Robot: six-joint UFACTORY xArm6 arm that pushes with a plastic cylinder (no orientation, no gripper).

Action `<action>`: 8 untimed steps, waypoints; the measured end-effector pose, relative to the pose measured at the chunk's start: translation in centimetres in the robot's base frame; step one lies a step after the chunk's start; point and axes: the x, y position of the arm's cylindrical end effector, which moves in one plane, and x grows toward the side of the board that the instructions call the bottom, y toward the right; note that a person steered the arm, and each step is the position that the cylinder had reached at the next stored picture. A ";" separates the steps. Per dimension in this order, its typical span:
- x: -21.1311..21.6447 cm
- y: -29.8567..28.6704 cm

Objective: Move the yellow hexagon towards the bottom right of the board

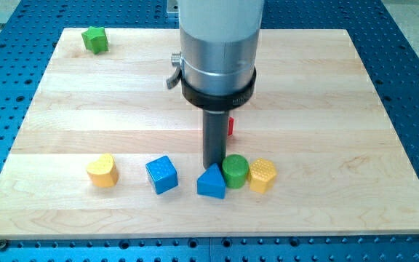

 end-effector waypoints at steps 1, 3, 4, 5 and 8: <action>2.0 7.2; 0.5 11.4; 0.9 14.7; -0.2 12.1; 4.1 18.9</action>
